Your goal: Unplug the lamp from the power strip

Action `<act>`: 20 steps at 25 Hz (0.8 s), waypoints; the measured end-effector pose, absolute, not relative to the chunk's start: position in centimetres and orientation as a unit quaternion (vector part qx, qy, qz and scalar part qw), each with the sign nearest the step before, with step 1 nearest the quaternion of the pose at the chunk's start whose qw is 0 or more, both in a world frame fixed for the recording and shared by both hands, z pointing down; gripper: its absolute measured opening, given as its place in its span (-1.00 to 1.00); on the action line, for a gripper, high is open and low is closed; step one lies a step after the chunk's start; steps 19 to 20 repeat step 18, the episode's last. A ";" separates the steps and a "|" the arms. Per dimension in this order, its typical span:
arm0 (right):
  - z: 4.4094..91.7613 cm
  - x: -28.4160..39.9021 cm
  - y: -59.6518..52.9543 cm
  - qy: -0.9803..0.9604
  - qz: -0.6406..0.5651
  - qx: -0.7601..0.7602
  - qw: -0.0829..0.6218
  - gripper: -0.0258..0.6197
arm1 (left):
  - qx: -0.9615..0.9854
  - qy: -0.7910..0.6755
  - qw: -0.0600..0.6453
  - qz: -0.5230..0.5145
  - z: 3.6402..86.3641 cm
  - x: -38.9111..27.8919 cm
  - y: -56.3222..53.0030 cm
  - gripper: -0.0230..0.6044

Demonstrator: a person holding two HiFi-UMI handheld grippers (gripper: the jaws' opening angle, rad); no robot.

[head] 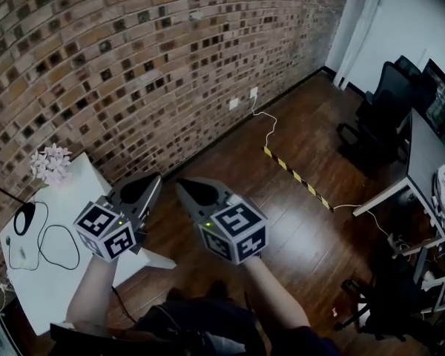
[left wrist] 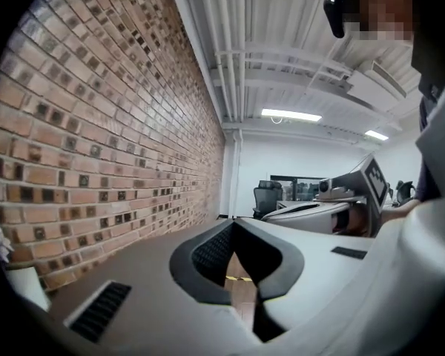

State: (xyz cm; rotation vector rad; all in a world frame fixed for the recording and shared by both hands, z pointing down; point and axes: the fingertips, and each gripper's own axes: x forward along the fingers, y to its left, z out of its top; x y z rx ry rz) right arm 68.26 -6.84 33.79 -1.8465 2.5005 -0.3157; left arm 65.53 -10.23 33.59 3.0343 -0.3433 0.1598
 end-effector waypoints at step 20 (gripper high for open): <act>33.3 53.8 -12.5 0.901 -0.084 -0.425 -0.019 -0.94 | 0.955 -0.286 0.057 0.062 33.8 51.1 -14.9 -0.93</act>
